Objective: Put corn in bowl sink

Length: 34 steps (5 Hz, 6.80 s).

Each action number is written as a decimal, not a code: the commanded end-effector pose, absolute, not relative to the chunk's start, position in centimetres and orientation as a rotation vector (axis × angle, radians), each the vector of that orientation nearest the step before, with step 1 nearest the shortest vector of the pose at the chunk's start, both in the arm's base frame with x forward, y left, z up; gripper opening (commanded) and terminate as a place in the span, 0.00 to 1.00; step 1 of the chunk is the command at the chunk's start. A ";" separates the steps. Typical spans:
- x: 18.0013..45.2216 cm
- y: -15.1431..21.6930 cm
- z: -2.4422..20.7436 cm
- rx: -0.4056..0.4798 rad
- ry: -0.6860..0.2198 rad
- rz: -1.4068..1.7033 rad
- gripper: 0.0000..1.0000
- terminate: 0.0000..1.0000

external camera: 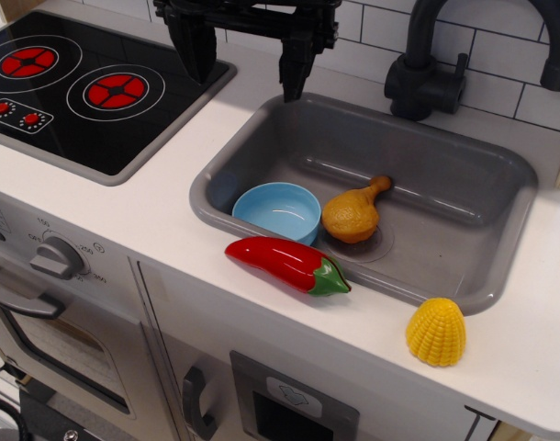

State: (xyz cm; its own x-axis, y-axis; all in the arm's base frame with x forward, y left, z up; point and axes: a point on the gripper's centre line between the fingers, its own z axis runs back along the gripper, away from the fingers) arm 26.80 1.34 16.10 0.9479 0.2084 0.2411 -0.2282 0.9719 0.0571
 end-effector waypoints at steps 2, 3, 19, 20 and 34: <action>26.0 -3.1 16.2 0.047 -0.192 0.227 1.00 0.00; 25.5 -6.4 15.8 0.027 -0.155 0.242 1.00 0.00; 32.5 -0.6 11.5 -0.022 -0.203 0.583 0.00 0.00; 32.9 1.7 10.8 -0.004 -0.212 0.574 0.00 0.00; 33.3 3.8 9.9 0.108 -0.258 0.593 1.00 0.00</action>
State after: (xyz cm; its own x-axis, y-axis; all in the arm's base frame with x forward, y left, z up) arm 32.67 3.64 7.35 0.8152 0.5394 0.2110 -0.5622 0.8245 0.0639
